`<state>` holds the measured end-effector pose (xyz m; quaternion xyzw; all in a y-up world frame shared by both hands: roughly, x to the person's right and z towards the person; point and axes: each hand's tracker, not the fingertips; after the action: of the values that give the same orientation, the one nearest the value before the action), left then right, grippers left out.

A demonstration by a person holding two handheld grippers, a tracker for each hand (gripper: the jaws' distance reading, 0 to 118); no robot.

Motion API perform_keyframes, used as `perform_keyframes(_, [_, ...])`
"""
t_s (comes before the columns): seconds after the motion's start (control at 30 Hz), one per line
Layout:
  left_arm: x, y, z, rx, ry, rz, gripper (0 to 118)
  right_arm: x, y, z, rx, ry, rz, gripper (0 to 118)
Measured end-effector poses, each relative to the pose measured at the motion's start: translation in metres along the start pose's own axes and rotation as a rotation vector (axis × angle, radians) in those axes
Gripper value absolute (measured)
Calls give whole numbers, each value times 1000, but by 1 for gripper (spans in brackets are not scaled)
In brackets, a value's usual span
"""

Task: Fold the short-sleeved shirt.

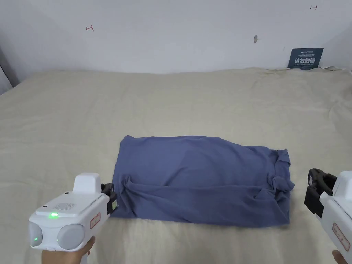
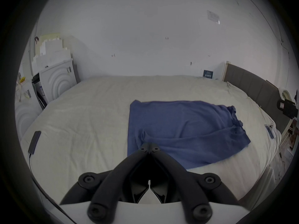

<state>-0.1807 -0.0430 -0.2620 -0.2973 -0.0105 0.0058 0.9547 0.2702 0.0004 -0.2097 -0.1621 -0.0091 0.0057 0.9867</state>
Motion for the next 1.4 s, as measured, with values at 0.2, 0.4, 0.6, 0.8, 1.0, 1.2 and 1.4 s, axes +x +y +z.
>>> perform_keyframes(0.2, [-10,-1,-29,-144,-14,37,0,-1,-1,-5,-24,-1,-1,1])
perform_keyframes(0.4, [-22,1,-82,-340,-34,74,0,-5,-3,-11,-50,1,-5,1])
perform_keyframes(0.6, [-27,4,-121,-460,-8,60,58,-6,-7,-17,-75,2,-5,1])
perform_keyframes(0.8, [-34,-4,-144,-523,25,39,87,-5,-8,-24,-96,-1,-10,1])
perform_keyframes(1.0, [-37,-12,-148,-574,4,84,49,-1,-11,-29,-111,-1,-17,1])
perform_keyframes(1.2, [-29,-6,-142,-577,-32,56,7,6,-16,-40,-142,-2,-34,1])
perform_keyframes(1.4, [-43,6,-121,-506,-57,102,6,16,-33,-76,-290,-9,-107,1])
